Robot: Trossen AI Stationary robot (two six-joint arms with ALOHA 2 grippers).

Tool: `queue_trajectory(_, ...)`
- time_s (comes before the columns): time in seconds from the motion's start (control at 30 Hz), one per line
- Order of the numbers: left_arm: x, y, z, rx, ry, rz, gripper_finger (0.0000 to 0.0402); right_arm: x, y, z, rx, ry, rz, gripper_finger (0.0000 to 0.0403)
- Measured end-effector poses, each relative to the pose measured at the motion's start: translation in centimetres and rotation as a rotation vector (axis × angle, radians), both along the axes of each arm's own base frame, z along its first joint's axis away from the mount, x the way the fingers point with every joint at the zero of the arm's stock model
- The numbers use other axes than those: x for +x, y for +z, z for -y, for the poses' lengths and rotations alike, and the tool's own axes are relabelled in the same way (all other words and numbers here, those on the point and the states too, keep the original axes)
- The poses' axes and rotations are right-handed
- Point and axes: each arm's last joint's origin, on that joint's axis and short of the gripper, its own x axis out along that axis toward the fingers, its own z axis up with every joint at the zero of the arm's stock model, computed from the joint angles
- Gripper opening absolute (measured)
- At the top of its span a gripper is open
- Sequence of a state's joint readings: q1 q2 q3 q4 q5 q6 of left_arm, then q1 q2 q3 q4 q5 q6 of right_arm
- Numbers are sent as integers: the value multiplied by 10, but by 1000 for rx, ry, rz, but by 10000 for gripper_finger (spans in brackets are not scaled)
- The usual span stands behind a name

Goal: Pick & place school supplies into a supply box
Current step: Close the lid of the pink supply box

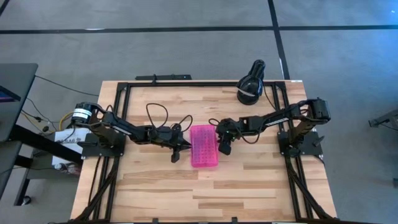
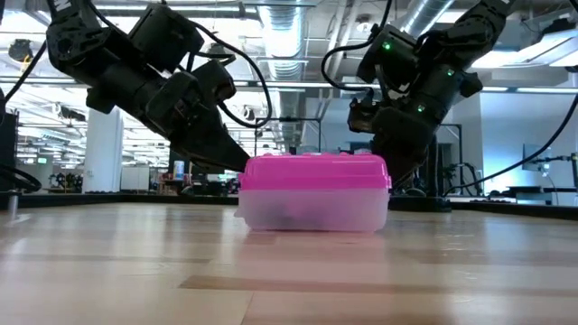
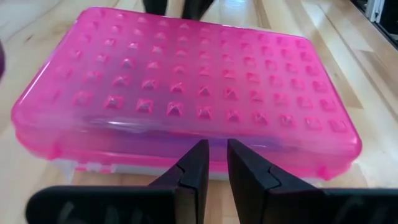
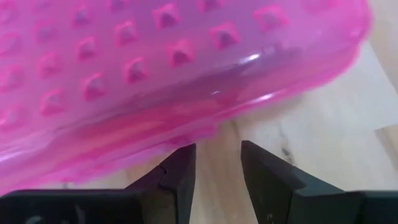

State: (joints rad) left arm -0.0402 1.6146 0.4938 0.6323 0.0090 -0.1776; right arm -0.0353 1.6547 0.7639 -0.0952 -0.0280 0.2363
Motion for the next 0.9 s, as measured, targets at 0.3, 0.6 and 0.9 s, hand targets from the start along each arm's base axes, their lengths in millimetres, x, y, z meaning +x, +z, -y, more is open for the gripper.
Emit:
queue_trajectory(0.3, 0, 0, -5, -5, 13, 4, 54, -1, -1, -6, -10, 13, -15, 122)
queue_trajectory(0.6, 1, 1, -4, -22, -5, 9, 54, -2, -1, 4, -29, -41, -28, 122)
queue_trajectory(0.9, 1, 1, -4, -29, -6, 8, 54, 0, 0, 4, -25, -28, -1, 122)
